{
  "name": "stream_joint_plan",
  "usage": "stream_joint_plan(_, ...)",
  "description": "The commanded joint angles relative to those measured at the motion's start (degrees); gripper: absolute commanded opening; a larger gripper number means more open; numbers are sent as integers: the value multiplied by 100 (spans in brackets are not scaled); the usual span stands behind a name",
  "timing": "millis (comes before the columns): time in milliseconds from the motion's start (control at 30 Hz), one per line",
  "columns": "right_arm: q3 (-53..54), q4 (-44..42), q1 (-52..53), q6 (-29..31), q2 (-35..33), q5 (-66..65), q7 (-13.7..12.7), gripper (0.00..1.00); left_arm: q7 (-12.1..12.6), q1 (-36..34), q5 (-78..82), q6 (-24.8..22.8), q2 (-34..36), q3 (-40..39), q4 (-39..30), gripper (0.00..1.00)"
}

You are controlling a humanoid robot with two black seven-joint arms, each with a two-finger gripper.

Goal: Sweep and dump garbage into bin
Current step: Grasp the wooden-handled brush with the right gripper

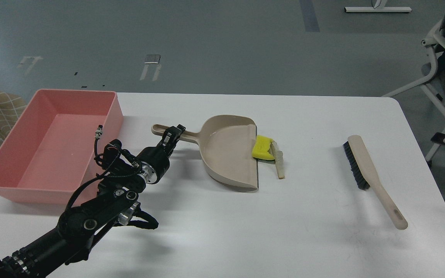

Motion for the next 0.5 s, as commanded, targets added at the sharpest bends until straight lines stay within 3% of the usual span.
stream_joint_plan(0, -204, 114, -10, 18, -26, -590, -75, 100, 0, -14, 0, 1, -22, -2, -3, 0)
stream_joint_plan(167, -319, 228, -10, 18, 105, -1066, -583, 100, 0, -5, 0, 1, -30, -11, -12, 0)
stream_joint_plan(467, -328, 290, 16, 18, 721, -1198, -866, 95, 0, -5, 9, 1, -66, -2, -21, 0)
